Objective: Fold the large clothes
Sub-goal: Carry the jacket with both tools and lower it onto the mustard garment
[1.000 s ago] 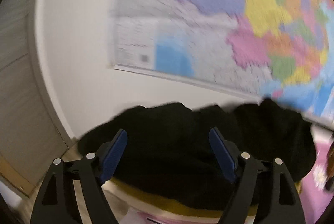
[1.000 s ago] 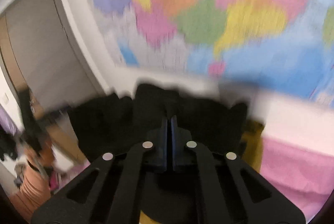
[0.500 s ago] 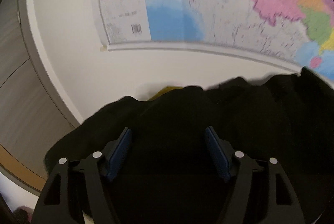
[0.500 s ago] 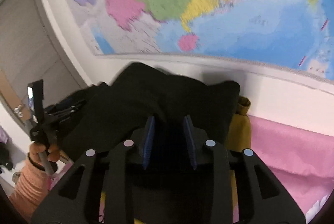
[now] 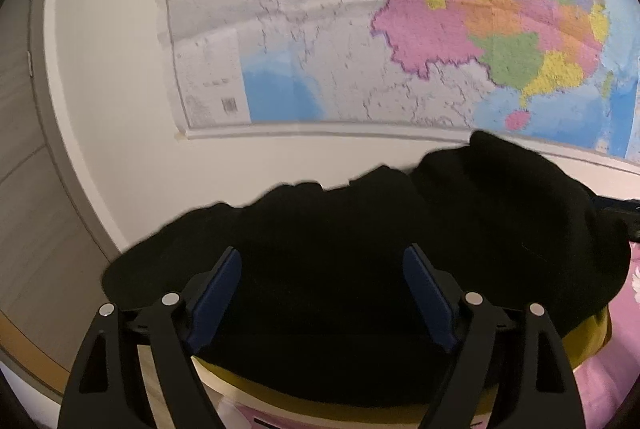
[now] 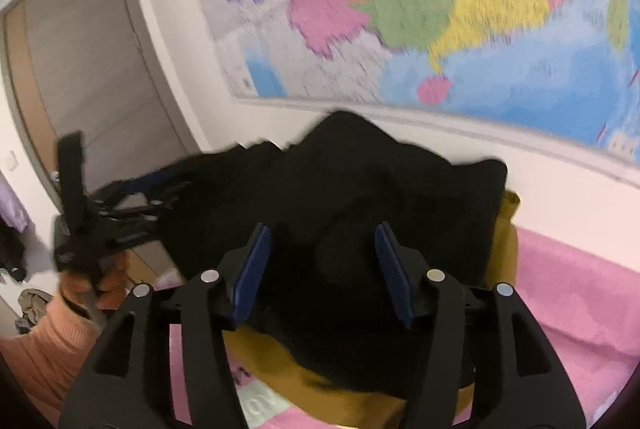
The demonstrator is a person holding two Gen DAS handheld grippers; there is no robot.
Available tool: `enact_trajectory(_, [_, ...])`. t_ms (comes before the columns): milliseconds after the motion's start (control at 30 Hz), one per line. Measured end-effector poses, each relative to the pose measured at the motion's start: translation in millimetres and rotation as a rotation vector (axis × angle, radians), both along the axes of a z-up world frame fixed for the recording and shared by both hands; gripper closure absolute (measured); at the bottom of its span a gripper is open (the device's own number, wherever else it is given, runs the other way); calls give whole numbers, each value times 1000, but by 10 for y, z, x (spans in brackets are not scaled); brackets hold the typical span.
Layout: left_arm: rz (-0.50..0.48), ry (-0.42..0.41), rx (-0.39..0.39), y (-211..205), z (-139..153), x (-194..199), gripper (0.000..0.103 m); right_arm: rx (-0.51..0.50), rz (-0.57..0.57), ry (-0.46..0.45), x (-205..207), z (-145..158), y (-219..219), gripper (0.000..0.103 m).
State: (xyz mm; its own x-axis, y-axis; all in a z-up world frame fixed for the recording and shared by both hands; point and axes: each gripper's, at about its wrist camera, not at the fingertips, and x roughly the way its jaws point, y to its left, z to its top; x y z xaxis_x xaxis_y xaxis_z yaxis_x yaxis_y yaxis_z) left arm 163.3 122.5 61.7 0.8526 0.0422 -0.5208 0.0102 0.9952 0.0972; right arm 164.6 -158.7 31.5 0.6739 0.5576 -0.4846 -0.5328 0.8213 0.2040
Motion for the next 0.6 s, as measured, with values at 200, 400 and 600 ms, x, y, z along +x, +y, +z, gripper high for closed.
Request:
enact_trajectory(200, [11,77,-45,204,-228,197,19,24,-20,88,131,-245,-46,40])
enact_trajectory(400, [37,63,-64,259,-239,145,19,30,15,-7,-234,-72,-79,39])
enact_trajectory(600, [-1,7,-75,206,-227,-200,18,-35,36,-17,-430,-223,-30,40])
